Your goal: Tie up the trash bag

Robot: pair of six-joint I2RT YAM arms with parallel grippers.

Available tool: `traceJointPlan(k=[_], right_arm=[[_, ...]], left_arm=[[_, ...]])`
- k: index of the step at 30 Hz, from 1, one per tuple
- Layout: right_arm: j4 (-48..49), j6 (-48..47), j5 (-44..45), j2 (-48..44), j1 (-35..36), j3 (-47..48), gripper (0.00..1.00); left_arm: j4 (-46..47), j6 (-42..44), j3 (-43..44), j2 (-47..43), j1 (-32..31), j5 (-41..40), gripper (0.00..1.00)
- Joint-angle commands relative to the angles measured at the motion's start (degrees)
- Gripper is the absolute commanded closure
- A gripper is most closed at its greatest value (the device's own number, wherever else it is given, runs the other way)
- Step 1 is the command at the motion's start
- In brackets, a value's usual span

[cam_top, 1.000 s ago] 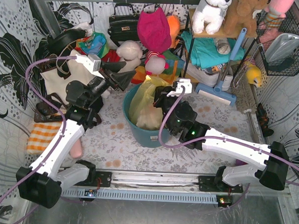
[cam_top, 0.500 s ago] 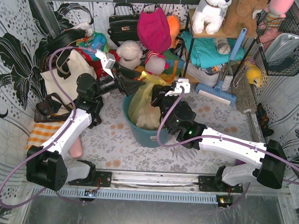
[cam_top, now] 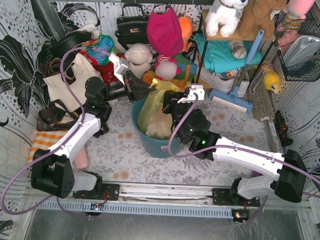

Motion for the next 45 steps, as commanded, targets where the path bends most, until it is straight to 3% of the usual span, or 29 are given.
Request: traceJointPlan(k=[1, 5, 10, 13, 25, 30, 36, 45], right_arm=[[3.4, -1.0, -1.3, -0.4, -0.9, -1.3, 1.00], [5.0, -1.2, -6.9, -0.8, -2.2, -2.5, 1.00], [10.3, -1.2, -17.7, -1.3, -4.6, -4.8, 1.00], [13.2, -2.5, -21.0, -1.4, -4.8, -5.6, 1.00], [28.9, -8.8, -32.3, -1.6, -7.4, -12.3, 1.00], [31.4, -5.2, -43.5, -0.8, -10.6, -12.9, 1.00], [41.6, 2.7, -56.9, 2.5, -14.8, -14.3, 1.00], [46.1, 5.6, -64.5, 5.2, -16.4, -13.7, 1.00]], left_arm=[[5.5, -2.5, 0.5, -2.6, 0.0, 3.7, 0.91], [1.2, -1.0, -0.4, -6.0, -1.1, 4.2, 0.93], [-15.6, 9.7, 0.6, -10.1, -4.4, 1.6, 0.93], [-20.5, 12.0, 0.8, -11.5, -6.1, 1.1, 0.93], [-25.0, 12.9, -1.3, -14.8, -9.1, 2.1, 0.94], [-25.6, 13.1, -1.9, -15.3, -9.9, 3.6, 0.93], [-25.9, 13.3, -2.2, -15.8, -10.0, 2.4, 0.93], [-31.0, 16.6, -1.0, -17.5, -10.1, -2.4, 0.85]])
